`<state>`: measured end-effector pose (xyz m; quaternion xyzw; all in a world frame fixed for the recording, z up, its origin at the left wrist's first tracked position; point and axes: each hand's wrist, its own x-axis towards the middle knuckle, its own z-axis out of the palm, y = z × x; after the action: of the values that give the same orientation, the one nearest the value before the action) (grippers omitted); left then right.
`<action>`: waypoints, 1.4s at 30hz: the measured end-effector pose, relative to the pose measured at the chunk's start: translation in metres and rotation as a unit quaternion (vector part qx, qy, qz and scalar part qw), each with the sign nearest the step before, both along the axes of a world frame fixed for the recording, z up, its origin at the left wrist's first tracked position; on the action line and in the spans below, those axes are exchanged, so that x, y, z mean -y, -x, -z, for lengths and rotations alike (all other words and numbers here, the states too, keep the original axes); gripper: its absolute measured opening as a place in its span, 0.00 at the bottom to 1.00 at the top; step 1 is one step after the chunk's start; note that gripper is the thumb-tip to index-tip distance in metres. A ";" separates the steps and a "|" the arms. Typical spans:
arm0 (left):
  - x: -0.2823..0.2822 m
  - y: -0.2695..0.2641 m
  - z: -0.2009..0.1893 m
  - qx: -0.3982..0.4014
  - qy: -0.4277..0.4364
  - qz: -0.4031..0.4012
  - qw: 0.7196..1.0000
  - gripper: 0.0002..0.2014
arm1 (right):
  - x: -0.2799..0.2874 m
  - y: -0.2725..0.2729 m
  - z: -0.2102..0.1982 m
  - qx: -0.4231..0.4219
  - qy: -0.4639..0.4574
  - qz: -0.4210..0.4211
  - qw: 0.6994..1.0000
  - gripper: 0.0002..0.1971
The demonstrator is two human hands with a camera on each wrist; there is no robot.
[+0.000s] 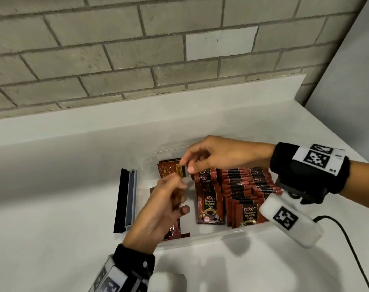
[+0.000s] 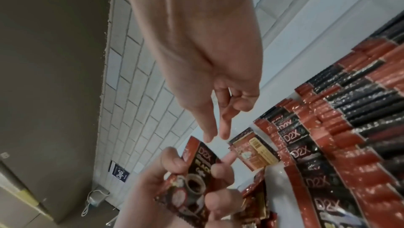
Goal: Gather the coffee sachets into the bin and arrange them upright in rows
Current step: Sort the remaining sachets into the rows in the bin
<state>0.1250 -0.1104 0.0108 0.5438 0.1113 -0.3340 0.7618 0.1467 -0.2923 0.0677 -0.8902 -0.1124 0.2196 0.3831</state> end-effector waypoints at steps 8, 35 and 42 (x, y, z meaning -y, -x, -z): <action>0.002 0.003 -0.007 -0.061 0.079 -0.028 0.995 0.16 | -0.012 0.002 0.009 -0.060 -0.033 -0.022 0.997 0.06; -0.011 -0.046 -0.040 0.289 -0.569 0.655 0.404 0.54 | -0.017 -0.019 0.004 0.114 0.202 -0.052 0.971 0.16; -0.001 -0.049 -0.034 0.269 -0.581 0.680 0.357 0.51 | -0.041 -0.027 0.027 0.113 0.261 -0.086 0.955 0.15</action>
<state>0.1738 -0.1098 0.0446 0.8023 -0.3413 -0.4263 -0.2410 0.1736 -0.2510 0.0409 -0.9652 -0.1693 0.1715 0.1016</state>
